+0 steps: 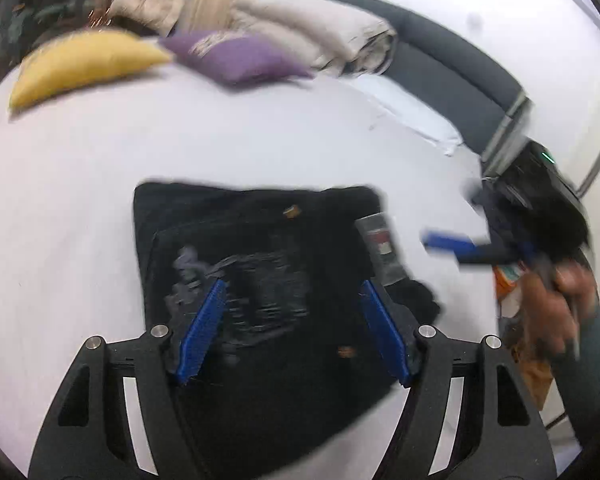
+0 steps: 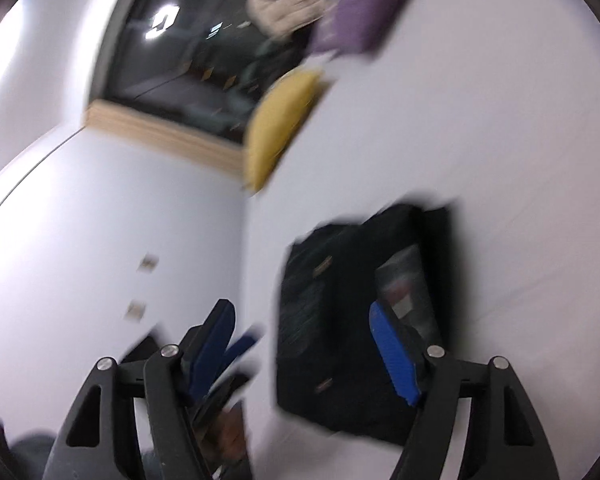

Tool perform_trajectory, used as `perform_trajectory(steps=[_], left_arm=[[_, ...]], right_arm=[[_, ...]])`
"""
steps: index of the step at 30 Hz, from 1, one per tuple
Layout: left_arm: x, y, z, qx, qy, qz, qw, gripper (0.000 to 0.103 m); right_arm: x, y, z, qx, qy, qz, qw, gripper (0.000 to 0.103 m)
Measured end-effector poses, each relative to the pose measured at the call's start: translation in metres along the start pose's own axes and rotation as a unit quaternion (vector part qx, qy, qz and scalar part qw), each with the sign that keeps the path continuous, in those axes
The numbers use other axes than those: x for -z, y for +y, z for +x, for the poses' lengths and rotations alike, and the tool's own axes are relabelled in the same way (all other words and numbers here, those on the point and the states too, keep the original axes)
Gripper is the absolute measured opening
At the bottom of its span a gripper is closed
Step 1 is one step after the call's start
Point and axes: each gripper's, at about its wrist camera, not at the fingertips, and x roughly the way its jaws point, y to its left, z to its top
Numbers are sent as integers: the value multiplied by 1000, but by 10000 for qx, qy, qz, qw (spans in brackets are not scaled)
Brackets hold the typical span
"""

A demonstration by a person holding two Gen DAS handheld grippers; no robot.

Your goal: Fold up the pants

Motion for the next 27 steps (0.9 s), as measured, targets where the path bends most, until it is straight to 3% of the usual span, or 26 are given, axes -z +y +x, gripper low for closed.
perform_trajectory(steps=[1,2,3,4,5,7,9,10,12,13,14,17,19,21,22,23,24,27], left_arm=[[4,9,10,-88,154,-11,9998,69],[9,16,23,-166,311,-16,9994,69],[14,22,34,-221,415,-16,9989,69],[19,22,39,-337,410,94,9985,69],[19,21,39,-393,355,163,9985,69],[17,16,37,-511,342,158,9980,69],[13,16,36,-498,344,53,9982,69],[13,16,37,-501,366,19,9981,69],[12,16,36,-541,396,35,9977,69],[15,15,30,-562,406,44,9976,69],[16,9,28,-582,420,41,9974,69],[4,7,37,-604,459,-29,9971,70],[7,10,39,-613,477,-44,9970,70],[5,10,42,-628,525,-28,9966,70],[4,11,41,-627,531,-29,9966,70],[4,11,41,-614,530,-49,9967,70],[4,12,41,-607,533,-66,9967,70],[4,11,42,-645,536,-18,9965,71]], right_arm=[[11,-9,10,94,136,72,9998,74],[25,-32,27,452,328,312,9980,72],[31,-48,30,648,366,439,9963,63],[38,-63,30,769,282,535,9952,25],[42,-77,21,785,120,732,9942,0],[41,-82,5,693,26,966,9929,1],[28,-57,-8,1073,-103,503,9929,13],[14,-41,-12,811,-200,356,9959,20],[-9,-14,-11,471,-368,74,9982,39],[-25,2,-3,369,-440,-152,9982,56],[-35,6,3,284,-416,-255,9984,64],[-62,3,51,215,20,-236,9995,66],[-67,-25,79,716,305,65,9969,66],[-67,-60,94,1099,390,340,9926,40],[-66,-71,92,1110,300,452,9923,11],[-65,-80,85,1022,207,608,9927,0],[-61,-85,76,975,55,741,9925,0],[-46,-87,34,1352,-378,701,9876,1]])
